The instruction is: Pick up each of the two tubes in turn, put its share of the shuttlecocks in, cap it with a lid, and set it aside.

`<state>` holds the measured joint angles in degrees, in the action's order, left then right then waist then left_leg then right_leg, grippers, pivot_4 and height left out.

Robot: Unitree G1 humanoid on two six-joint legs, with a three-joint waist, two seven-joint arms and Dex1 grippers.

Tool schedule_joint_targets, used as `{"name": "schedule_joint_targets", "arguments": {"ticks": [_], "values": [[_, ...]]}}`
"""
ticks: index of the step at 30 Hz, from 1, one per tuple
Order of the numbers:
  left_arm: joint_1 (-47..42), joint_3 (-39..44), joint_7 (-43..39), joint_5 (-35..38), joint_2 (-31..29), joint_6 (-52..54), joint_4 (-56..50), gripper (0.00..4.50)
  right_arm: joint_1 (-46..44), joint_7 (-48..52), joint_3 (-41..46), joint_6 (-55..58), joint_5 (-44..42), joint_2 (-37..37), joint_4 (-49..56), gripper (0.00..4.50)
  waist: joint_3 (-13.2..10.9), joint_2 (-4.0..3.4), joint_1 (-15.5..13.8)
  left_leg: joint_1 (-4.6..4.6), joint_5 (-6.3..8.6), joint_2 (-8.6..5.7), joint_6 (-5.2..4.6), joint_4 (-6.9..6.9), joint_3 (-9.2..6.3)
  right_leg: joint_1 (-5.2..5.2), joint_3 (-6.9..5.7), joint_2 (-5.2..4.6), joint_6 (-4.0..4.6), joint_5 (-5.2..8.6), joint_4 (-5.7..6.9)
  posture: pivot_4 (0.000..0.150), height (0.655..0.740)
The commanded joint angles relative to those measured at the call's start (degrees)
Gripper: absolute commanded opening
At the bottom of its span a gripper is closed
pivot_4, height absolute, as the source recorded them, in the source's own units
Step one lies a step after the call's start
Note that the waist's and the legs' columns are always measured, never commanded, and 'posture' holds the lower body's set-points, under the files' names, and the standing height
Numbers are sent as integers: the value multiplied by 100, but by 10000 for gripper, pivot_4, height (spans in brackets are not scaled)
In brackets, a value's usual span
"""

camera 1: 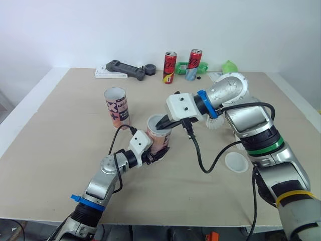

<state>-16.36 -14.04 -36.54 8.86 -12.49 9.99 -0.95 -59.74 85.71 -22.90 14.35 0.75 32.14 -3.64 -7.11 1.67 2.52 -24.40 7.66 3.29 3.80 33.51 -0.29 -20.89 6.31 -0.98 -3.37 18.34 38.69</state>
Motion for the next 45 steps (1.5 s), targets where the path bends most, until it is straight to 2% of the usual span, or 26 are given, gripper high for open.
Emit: {"name": "schedule_joint_targets", "arguments": {"ticks": [1,7,13,17,27,45], "values": [[34,-51,21,-70,11,63,77,30347,234,386,-475,409,-174,-298,-499,600,-1,1,4,3,1,1,-1,-1,3,0,0,-1,1,0,-1,1500,7400],[18,-46,-12,-85,23,50,113,30347,-359,-34,-158,127,-54,-547,-1290,600,-14,-8,20,7,1,6,-1,-5,4,-8,0,2,8,-7,1,1500,7400],[-34,-28,-23,-97,39,39,154,30347,-419,-149,-79,365,-162,-703,-1349,600,-19,-6,19,6,2,4,1,-6,4,-10,2,0,8,-7,1,1500,7400],[-26,-32,-24,-103,47,50,135,30347,-401,-321,-235,367,103,-695,-1507,600,-19,-7,19,6,2,5,1,-8,4,-12,2,1,9,-7,1,1500,7400],[18,-45,-4,-103,46,58,89,30347,170,-10,-1014,474,594,-328,-983,600,-6,-6,12,6,8,1,11,-12,4,-11,1,-6,6,-5,-6,1500,7400],[0,-43,-41,-67,8,90,62,30347,700,153,-1183,586,676,-247,-856,600,99,-9,0,7,41,0,13,-20,6,13,-4,-20,7,2,-61,1500,7400]]}}
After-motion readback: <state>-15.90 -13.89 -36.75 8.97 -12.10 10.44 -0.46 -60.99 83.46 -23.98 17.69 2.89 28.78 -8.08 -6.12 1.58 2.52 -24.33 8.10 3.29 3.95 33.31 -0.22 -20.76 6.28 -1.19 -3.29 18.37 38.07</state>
